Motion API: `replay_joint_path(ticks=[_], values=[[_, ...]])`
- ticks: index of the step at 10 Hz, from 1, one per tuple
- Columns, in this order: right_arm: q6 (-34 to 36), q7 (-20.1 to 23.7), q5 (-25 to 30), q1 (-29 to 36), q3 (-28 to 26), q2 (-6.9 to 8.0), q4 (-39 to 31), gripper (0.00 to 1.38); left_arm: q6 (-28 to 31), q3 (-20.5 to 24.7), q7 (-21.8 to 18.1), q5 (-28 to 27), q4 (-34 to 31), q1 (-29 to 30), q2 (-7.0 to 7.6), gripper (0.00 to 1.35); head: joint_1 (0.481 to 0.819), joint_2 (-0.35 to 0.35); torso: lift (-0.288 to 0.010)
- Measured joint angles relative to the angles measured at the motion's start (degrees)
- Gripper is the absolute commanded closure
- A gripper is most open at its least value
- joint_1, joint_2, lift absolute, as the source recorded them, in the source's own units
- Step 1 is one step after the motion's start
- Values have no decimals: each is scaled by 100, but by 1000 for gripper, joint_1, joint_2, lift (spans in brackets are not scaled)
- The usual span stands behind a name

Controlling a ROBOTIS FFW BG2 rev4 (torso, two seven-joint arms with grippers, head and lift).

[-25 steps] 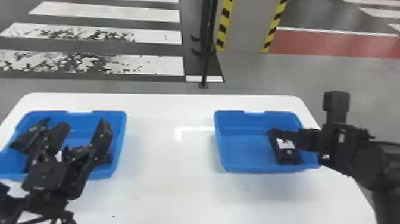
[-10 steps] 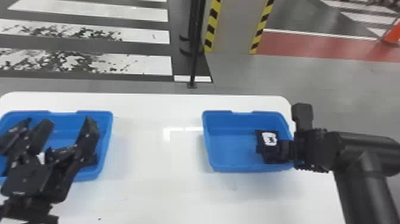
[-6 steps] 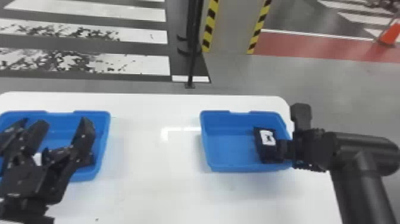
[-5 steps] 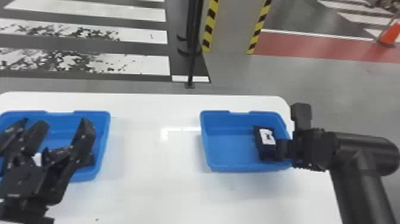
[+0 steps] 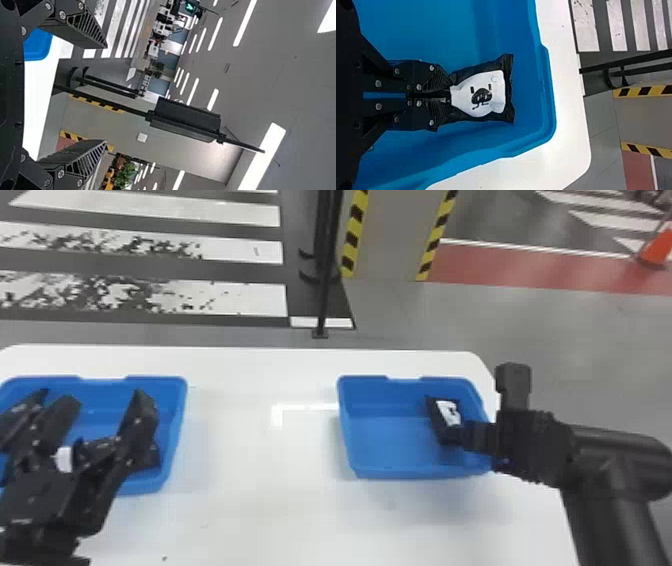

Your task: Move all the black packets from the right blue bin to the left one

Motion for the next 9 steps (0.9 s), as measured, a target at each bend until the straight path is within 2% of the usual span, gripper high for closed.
replay_joint_path(ticks=[2,4,5,6,7,8,9], values=[[-1289,607,-227,302,21,19,-58,1136,-99,8,0,28,0,11,-14,197,695,-146,-140],[-2238,998,-442,513,331,26,-421,1136,-202,-84,0,214,0,1,-6,197,695,-106,-140],[-2600,1156,-752,603,628,16,-683,1136,-226,-149,0,270,0,-7,7,197,695,-56,-140],[-3035,1287,-1068,556,1094,-52,-763,1136,-242,-237,0,406,0,-24,22,197,695,0,-140],[-3447,1409,-1332,378,1635,-150,-716,1136,-249,-348,0,582,-19,-57,44,197,695,26,-140],[-3714,1488,-1561,229,2080,-224,-698,1136,-218,-446,-15,652,-82,-101,74,197,686,89,-140],[-3843,1543,-1765,168,2375,-254,-754,1136,-177,-517,-41,666,-161,-130,102,196,680,104,-140]])
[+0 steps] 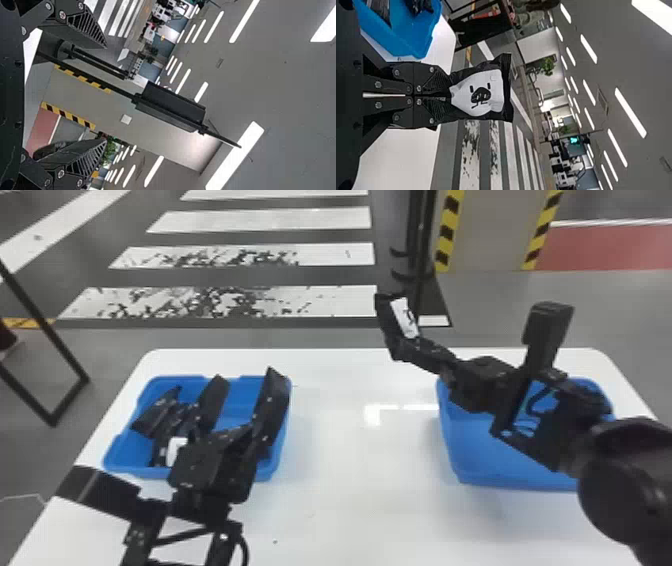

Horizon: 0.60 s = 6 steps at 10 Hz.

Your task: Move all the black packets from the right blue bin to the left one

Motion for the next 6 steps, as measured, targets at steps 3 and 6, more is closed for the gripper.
replay_joint_path(ticks=[3,6], values=[[-1,273,-488,-18,631,-43,-182,1136,-48,-43,-3,-12,-85,2,13,197,682,182,-140],[13,567,-570,11,932,-36,-412,1136,149,-1,-3,-234,-88,-11,10,196,691,236,-140]])
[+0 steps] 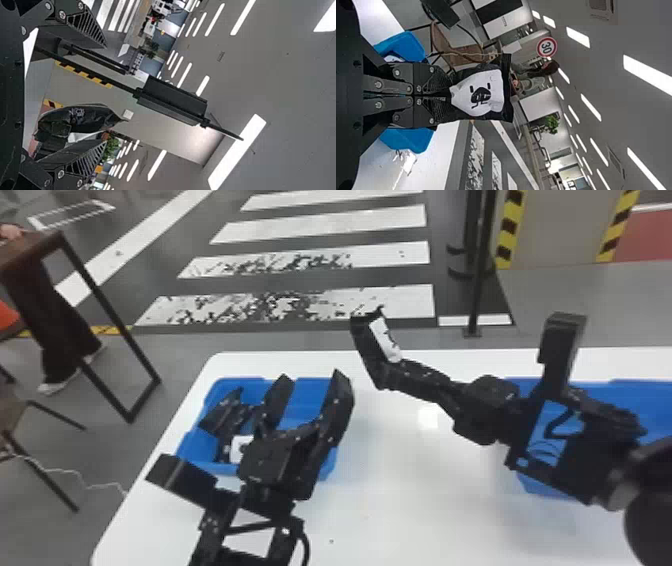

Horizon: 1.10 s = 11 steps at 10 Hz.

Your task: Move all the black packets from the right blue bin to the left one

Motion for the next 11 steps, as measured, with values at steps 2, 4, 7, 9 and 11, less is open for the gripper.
replay_joint_path(ticks=[2,4,7,9,11], values=[[63,20,-93,54,126,-16,-123,1138,48,46,12,-183,3,-5,-5,197,695,254,-140],[117,24,-225,34,403,-60,-183,1138,57,76,18,-259,8,-21,-12,194,695,286,-140],[184,14,-388,-99,873,-126,-174,1138,42,83,18,-266,9,-29,-13,199,695,331,-140],[220,10,-455,-157,1051,-152,-177,1138,68,107,23,-263,9,-25,-13,757,695,350,-140],[228,0,-499,-184,1136,-167,-163,1138,219,148,21,-305,-4,-2,-21,1217,695,350,-140]])
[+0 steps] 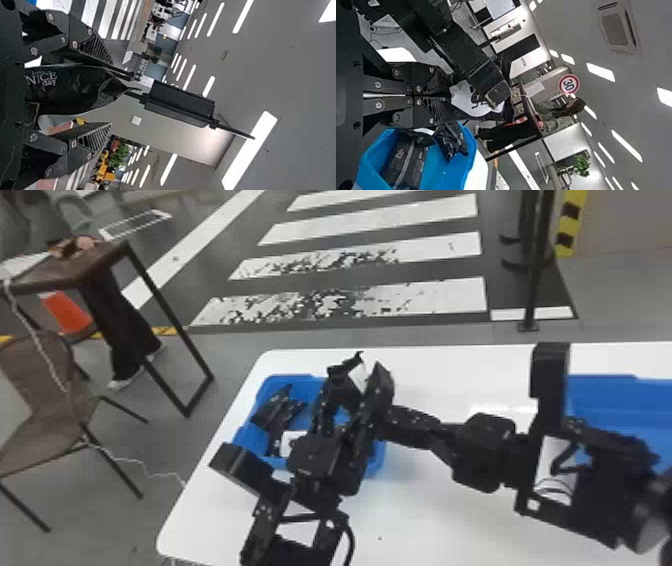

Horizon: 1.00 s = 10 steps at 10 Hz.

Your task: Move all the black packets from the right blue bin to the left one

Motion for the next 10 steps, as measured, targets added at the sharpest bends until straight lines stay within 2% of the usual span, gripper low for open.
replay_joint_path(ticks=[3,4,5,6,7,8,10], values=[[-51,-22,-49,-56,-3,12,85,1136,405,81,-30,-199,-175,30,7,1217,695,350,-140],[-55,-22,-70,-71,-9,25,96,1081,408,90,-32,-195,-182,31,7,1217,695,350,-140],[-76,-19,-58,-75,-21,33,93,967,398,101,-32,-190,-184,28,7,1217,695,350,-140],[-135,-11,-49,-34,-78,43,91,542,408,147,10,-211,-182,-12,2,1216,695,350,-140],[-164,-13,-18,89,-234,64,82,180,447,278,126,-359,-92,-125,-8,1217,695,350,-140],[-168,-12,37,239,-452,87,72,122,508,478,242,-666,164,-324,-28,1217,695,350,-140],[-168,-19,248,465,-914,124,-47,144,509,860,500,-1455,900,-826,-62,1217,695,350,-140]])
